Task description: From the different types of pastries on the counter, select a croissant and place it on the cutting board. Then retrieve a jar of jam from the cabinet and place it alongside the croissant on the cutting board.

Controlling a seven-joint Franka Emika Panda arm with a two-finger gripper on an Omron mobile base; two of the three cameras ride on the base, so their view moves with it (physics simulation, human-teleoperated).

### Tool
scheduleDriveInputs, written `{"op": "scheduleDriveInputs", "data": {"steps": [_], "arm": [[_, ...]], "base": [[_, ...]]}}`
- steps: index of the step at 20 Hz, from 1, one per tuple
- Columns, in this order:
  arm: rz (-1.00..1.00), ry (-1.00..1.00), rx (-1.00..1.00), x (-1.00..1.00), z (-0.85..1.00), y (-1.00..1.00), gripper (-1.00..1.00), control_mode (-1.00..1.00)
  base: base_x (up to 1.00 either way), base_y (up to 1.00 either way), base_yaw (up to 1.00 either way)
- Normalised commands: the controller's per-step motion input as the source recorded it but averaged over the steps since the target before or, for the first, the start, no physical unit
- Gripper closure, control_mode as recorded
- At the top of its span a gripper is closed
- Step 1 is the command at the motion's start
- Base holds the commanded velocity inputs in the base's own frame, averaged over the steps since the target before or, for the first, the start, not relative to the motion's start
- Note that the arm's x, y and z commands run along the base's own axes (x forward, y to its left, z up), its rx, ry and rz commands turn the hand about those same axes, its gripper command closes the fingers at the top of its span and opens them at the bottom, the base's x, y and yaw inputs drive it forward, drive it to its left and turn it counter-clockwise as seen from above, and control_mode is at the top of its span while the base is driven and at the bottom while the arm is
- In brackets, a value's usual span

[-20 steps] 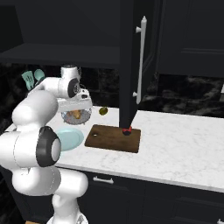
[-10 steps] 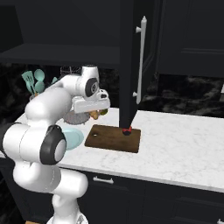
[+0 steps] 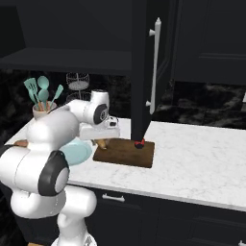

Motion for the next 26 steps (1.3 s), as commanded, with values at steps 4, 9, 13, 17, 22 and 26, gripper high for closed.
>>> {"op": "scheduleDriveInputs", "data": {"steps": [4,9,13,17,22,26], "arm": [[0.00,0.00,0.10,0.85,0.00,-0.56,1.00,-1.00],[0.00,0.01,0.03,0.20,-0.08,0.00,1.00,-1.00],[0.00,0.18,-0.11,0.06,-0.95,0.00,1.00,-1.00],[0.00,0.18,-0.11,0.00,-0.92,0.00,1.00,-1.00],[0.01,0.00,0.06,0.48,-0.02,-0.19,1.00,-1.00],[0.02,-0.05,0.01,0.55,0.11,-0.21,1.00,-1.00]], "base": [[0.00,0.00,0.00],[0.00,0.00,0.00],[0.00,0.00,0.00],[0.00,0.00,0.00],[0.00,0.00,0.00],[0.00,0.00,0.00]]}}
